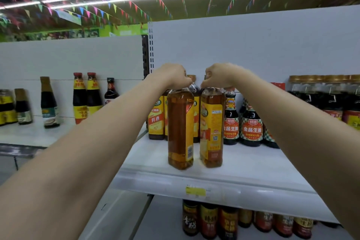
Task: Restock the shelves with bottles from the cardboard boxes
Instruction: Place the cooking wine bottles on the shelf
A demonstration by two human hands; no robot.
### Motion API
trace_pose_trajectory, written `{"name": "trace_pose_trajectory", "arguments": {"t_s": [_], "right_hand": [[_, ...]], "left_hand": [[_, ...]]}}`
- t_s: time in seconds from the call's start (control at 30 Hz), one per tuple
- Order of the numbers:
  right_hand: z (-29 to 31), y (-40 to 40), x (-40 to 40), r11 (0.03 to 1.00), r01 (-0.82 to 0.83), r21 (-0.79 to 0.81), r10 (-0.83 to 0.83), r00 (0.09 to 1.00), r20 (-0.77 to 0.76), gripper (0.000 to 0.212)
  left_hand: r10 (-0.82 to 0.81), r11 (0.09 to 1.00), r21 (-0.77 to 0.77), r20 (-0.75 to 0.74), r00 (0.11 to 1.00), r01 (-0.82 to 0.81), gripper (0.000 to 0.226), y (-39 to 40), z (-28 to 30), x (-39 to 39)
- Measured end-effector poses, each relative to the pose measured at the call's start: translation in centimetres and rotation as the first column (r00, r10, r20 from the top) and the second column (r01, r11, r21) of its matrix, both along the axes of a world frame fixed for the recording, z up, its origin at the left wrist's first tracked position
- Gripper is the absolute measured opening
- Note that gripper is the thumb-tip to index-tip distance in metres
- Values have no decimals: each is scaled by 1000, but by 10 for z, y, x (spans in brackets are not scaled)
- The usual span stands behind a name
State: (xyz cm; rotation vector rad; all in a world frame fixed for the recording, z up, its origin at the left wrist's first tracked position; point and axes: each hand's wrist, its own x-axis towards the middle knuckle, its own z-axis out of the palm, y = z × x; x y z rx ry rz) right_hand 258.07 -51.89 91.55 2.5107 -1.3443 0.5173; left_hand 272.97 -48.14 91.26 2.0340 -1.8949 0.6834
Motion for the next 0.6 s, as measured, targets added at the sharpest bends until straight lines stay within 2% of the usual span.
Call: {"name": "trace_pose_trajectory", "arguments": {"t_s": [0.1, 0.2, 0.3, 0.37, 0.43, 0.6], "right_hand": [[1, -6, 2, 992, 2, 129, -12, 997, 79, 34], [-2, -6, 3, 984, -12, 177, -21, 983, 183, 36], [-10, 0, 4, 995, 31, 99, -56, 964, 261, 54], [-20, 0, 6, 996, 92, 19, -92, 926, 367, 74], [-28, 0, 8, 992, 124, 9, -114, 881, 459, 88], [-37, 4, 8, 995, 101, 19, -94, 823, 561, 66]], "left_hand": [[5, 1000, 21, 20, 1000, -5, 23, -2, 2, 3], [1, 999, 54, 5, 1000, -2, 33, 0, 3, 1], [-5, 997, 81, -65, 998, 10, 42, 8, 4, -6], [-3, 994, 104, -109, 994, 14, 42, 13, 6, -8], [-14, 991, 129, -166, 986, 36, 38, 13, 7, -6], [-102, 989, 69, -290, 952, 127, 43, 14, 2, 6]]}}
